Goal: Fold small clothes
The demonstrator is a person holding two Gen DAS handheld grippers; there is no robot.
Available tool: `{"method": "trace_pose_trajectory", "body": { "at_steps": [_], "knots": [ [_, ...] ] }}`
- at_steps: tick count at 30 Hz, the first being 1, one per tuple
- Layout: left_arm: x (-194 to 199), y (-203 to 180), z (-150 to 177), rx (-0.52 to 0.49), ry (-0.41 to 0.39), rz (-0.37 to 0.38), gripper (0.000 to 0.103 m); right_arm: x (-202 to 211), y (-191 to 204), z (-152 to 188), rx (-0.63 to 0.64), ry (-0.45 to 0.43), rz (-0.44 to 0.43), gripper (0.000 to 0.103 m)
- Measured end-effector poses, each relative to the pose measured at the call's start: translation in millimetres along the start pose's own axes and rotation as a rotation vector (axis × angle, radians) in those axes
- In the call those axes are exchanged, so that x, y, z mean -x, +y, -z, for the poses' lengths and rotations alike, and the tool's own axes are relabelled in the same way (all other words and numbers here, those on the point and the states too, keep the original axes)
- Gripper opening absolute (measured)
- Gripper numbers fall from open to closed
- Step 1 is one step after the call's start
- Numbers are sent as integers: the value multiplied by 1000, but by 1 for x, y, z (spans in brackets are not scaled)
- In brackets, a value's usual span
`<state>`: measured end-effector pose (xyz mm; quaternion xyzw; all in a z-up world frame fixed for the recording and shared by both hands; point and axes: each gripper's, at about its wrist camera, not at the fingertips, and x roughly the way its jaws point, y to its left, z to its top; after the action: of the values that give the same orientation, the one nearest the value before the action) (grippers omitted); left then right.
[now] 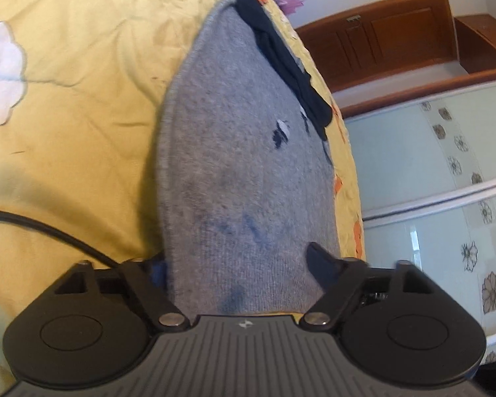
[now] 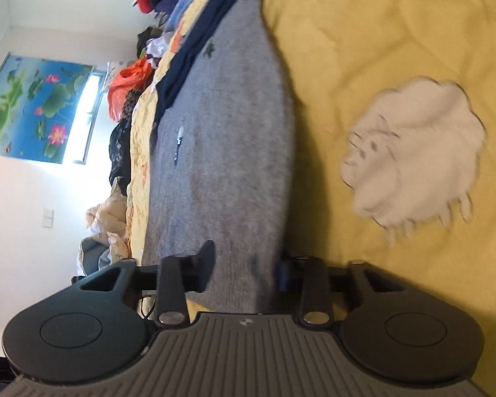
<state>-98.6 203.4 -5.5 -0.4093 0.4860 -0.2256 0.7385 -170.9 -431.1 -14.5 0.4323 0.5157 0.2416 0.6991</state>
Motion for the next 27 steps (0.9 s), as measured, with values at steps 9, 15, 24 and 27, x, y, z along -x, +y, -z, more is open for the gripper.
{"method": "trace_pose_trajectory", "body": {
  "at_steps": [9,15,24,27],
  "knots": [
    [-3,1,-1,-29,7,-160,5,-12,8,4,55,31,49,12],
    [29,-24,12,-156,-29,-117,4,26,40,4,198,-34,44,12],
    [13,5,10,-90,35,-175,5,16,11,1,142,20,90,20],
    [9,4,6,-81,46,-172,6,15,2,2,90,9,60,26]
  ]
}}
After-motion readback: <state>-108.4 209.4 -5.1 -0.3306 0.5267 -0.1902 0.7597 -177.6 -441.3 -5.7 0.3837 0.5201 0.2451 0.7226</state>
